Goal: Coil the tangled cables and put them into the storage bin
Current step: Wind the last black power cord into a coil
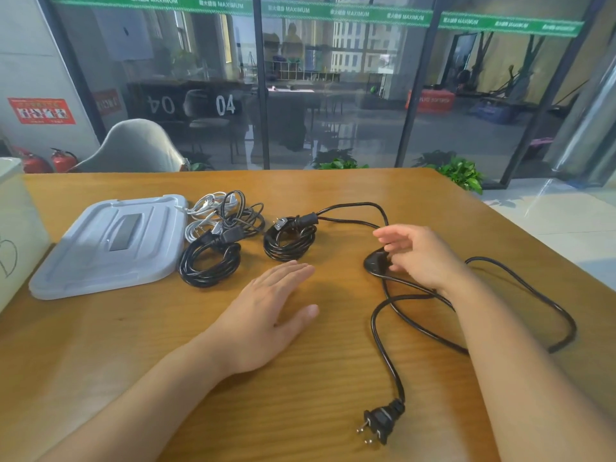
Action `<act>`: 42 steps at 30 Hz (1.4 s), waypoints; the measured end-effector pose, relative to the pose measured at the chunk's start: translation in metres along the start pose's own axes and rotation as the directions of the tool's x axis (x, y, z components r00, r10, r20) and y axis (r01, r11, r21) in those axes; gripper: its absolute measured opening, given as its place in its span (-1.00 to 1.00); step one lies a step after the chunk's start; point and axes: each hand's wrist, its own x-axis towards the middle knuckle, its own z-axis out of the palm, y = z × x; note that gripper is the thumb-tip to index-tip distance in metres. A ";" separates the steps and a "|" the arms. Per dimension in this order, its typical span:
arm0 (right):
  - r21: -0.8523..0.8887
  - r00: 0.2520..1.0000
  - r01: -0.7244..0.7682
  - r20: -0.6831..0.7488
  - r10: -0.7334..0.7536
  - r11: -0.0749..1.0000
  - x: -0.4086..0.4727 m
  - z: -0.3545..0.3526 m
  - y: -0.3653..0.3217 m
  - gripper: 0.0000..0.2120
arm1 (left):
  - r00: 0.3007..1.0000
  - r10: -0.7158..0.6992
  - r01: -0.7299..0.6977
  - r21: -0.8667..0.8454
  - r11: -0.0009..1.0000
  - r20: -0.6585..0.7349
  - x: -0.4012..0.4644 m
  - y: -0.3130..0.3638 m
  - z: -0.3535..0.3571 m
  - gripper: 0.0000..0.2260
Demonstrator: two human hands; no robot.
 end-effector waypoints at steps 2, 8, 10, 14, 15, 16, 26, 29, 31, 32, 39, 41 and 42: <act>-0.239 0.999 0.012 0.039 -0.003 0.971 0.001 0.003 0.002 -0.44 | 1.000 -0.013 0.013 -0.008 1.000 0.000 0.000 0.001 -0.002 -0.39; -0.446 0.996 0.037 -0.052 -0.067 0.894 0.003 0.004 0.004 -0.76 | 0.999 -0.048 0.048 -0.027 0.998 -0.006 -0.002 -0.001 -0.008 -0.43; -0.394 0.985 0.061 -0.127 -0.120 0.917 0.003 0.005 0.003 -0.84 | 0.999 -0.048 0.047 -0.032 0.998 -0.009 -0.002 -0.002 -0.009 -0.43; -0.231 0.894 0.220 -0.341 -0.290 0.948 -0.002 0.006 -0.010 -0.89 | 0.997 -0.067 0.066 -0.048 0.997 -0.024 -0.003 -0.002 -0.014 -0.44; -0.192 0.873 0.265 -0.369 -0.319 0.945 -0.005 0.007 -0.015 -0.89 | 0.997 -0.068 0.066 -0.063 0.996 -0.042 -0.002 -0.002 -0.015 -0.44; -0.157 0.859 0.306 -0.380 -0.344 0.939 -0.009 0.010 -0.022 -0.87 | 0.995 -0.071 0.065 -0.090 0.994 -0.065 -0.002 -0.002 -0.016 -0.45; 0.043 0.861 0.502 -0.123 -0.494 0.864 -0.042 0.082 -0.087 -0.68 | 0.957 -0.206 0.023 -0.651 0.759 -0.206 0.004 0.010 -0.027 -0.70; 0.063 0.852 0.522 -0.072 -0.518 0.851 -0.036 0.097 -0.105 -0.68 | 0.928 -0.274 -0.008 -0.750 0.662 -0.252 0.006 0.001 -0.030 -0.65; 0.081 0.846 0.533 -0.041 -0.531 0.842 -0.032 0.106 -0.115 -0.74 | 0.911 -0.324 -0.028 -0.824 0.565 -0.253 0.007 -0.007 -0.032 -0.63; 0.093 0.840 0.541 -0.030 -0.541 0.836 -0.031 0.111 -0.117 -0.76 | 0.906 -0.348 -0.024 -0.848 0.529 -0.243 0.007 -0.012 -0.034 -0.63; -0.019 0.777 0.627 0.083 -0.624 0.779 -0.039 0.123 -0.099 -0.77 | 0.866 -0.477 0.004 -0.950 0.311 -0.153 0.007 -0.024 -0.037 -0.59; -0.007 0.773 0.632 0.076 -0.630 0.775 -0.040 0.122 -0.098 -0.74 | 0.886 -0.447 0.015 -0.955 0.295 -0.124 0.007 -0.022 -0.036 -0.56; 0.002 0.772 0.632 0.079 -0.631 0.775 -0.040 0.122 -0.098 -0.73 | 0.897 -0.429 0.021 -0.956 0.294 -0.112 0.007 -0.022 -0.034 -0.55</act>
